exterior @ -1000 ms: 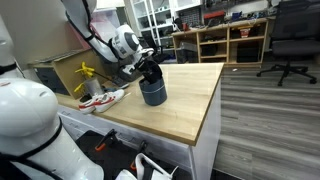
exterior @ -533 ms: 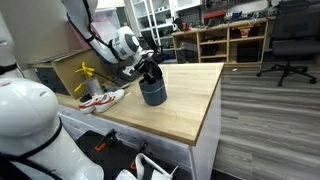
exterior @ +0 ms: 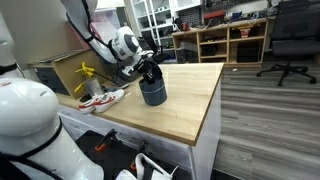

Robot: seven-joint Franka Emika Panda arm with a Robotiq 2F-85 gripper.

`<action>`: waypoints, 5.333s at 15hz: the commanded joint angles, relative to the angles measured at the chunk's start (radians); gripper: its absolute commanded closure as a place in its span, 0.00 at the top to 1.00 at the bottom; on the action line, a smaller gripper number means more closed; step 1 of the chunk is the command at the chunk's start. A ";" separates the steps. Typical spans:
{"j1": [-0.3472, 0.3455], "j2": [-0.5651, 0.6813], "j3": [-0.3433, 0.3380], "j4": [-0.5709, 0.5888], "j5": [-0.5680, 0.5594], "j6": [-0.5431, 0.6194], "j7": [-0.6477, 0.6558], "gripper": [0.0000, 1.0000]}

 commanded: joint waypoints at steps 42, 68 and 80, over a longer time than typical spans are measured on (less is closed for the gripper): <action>-0.001 -0.051 0.101 0.124 0.284 -0.166 -0.440 0.00; 0.017 0.062 0.108 0.506 0.281 -0.427 -0.358 0.03; 0.079 0.442 0.045 0.962 0.319 -0.552 -0.180 0.03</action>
